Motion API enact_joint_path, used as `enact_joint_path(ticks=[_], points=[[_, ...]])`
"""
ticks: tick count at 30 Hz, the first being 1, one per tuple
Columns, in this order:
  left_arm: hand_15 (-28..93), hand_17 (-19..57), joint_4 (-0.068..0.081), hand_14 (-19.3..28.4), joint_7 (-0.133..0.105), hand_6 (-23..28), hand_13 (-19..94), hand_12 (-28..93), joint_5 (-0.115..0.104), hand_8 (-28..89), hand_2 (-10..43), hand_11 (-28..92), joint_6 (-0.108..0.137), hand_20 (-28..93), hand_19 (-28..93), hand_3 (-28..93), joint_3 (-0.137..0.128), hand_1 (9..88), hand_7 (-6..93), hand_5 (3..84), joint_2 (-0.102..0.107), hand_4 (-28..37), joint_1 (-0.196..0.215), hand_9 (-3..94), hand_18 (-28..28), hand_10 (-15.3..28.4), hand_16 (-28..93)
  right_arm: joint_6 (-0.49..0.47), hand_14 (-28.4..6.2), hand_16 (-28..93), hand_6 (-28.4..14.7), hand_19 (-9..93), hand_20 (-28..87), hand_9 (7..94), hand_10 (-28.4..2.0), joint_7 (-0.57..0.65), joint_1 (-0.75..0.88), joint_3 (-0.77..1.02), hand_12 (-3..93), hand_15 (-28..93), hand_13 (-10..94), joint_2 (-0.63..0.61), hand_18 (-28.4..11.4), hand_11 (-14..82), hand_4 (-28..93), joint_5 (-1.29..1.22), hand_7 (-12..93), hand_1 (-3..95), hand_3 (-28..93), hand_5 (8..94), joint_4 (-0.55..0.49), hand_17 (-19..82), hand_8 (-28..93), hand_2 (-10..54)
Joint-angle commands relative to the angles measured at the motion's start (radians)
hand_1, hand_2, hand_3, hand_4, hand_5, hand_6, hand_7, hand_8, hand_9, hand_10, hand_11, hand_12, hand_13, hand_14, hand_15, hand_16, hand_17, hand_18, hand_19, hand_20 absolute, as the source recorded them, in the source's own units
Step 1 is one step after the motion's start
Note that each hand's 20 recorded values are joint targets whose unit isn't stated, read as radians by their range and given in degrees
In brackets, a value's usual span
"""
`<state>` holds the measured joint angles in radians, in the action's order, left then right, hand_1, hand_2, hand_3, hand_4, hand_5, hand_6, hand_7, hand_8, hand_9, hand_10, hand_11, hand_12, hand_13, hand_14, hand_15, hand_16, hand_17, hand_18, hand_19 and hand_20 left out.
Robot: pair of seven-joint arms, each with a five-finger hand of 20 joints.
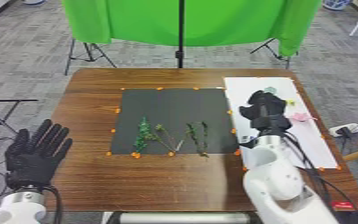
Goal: Arrange flowers
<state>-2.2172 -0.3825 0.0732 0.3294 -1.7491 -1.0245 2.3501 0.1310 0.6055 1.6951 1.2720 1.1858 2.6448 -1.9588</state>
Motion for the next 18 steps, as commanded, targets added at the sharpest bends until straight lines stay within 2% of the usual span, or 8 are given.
enact_joint_path(ticks=[1,4,6,8,9,13,16,18], points=[[23,-6.4,-0.006,13.4,-0.008,9.1,30,10,0.026,-10,13.8,20,0.006,11,32,74,0.012,25.5,12.2,43.6,-0.005,-28.3,0.009,37.9,13.3,14.4,-3,-0.176,-18.1,24,-4.4,84,51,52.6,-16.1,-0.087,0.012,0.098,17.9,73,39,-0.060,-21.5,18.9,-27,-0.016,15,41.3,81,58.3,0.042,23,-12,-9.5],[22,-6.3,-0.007,13.3,-0.001,9.2,30,10,0.034,-10,13.8,20,0.003,11,32,74,0.010,25.5,12.1,43.6,-0.010,-28.3,0.004,37.9,13.3,14.3,-3,-0.217,-17.7,24,-4.1,84,52,52.7,-14.9,-0.081,0.012,0.096,17.4,73,39,-0.068,-21.6,17.9,-28,0.012,14,43.8,81,57.4,0.060,22,-12,-9.5],[22,-6.2,-0.006,13.3,-0.006,9.1,30,10,0.031,-10,13.8,20,0.004,11,32,74,0.011,25.5,12.1,43.6,-0.002,-28.3,0.005,37.9,13.3,14.2,-3,-0.238,-17.5,24,-3.8,83,52,52.5,-14.6,-0.066,0.012,0.091,17.2,73,39,-0.070,-21.7,17.3,-28,0.044,14,45.4,82,57.6,0.074,22,-11,-9.5],[22,-6.2,-0.004,13.3,0.003,9.1,30,10,0.048,-10,13.8,20,0.034,11,32,74,0.014,25.6,12.1,43.6,-0.004,-28.3,0.001,37.9,13.3,14.2,-3,-0.260,-17.5,24,-3.8,83,52,51.4,-14.4,-0.058,0.003,0.082,17.0,73,40,-0.070,-21.8,16.2,-28,0.033,14,46.2,83,57.4,0.087,22,-12,-9.5],[22,-6.2,-0.004,13.3,0.000,9.1,30,10,0.051,-10,13.9,20,0.037,11,32,74,0.016,25.6,12.2,43.6,-0.003,-28.3,0.003,37.9,13.3,14.2,-3,-0.261,-17.4,23,-3.8,83,52,50.7,-14.3,-0.060,-0.003,0.077,16.8,73,40,-0.069,-21.9,15.6,-28,0.035,14,46.6,83,57.1,0.100,22,-12,-9.5],[22,-6.2,-0.003,13.3,0.007,9.1,30,10,0.051,-10,14.0,20,0.026,11,32,74,0.017,25.5,12.3,43.7,-0.010,-28.3,0.003,37.8,13.3,14.3,-3,-0.293,-16.2,23,-3.4,83,52,50.5,-13.8,-0.086,-0.010,0.070,16.7,71,42,-0.067,-22.1,14.5,-28,0.022,14,48.6,83,56.2,0.135,24,-12,-9.5],[22,-6.2,-0.002,13.3,0.014,9.1,30,10,0.056,-11,14.0,20,0.023,11,32,74,0.017,25.5,12.3,43.7,-0.012,-28.3,-0.002,37.8,13.3,14.2,-3,-0.252,-14.5,24,-1.2,83,51,59.1,-13.4,-0.086,-0.015,0.057,19.1,70,46,-0.067,-21.7,21.5,-28,0.035,17,51.1,81,61.4,0.163,26,-12,-9.5],[22,-6.3,-0.001,13.4,0.015,9.1,30,10,0.054,-11,14.0,20,0.022,11,32,74,0.017,25.5,12.3,43.7,-0.013,-28.3,-0.003,37.8,13.3,14.3,-3,-0.200,-13.9,31,-0.1,83,51,64.3,-13.1,-0.078,-0.016,0.048,23.2,68,49,-0.068,-21.3,24.3,-28,0.034,21,53.2,78,65.9,0.170,27,-11,-9.5]])
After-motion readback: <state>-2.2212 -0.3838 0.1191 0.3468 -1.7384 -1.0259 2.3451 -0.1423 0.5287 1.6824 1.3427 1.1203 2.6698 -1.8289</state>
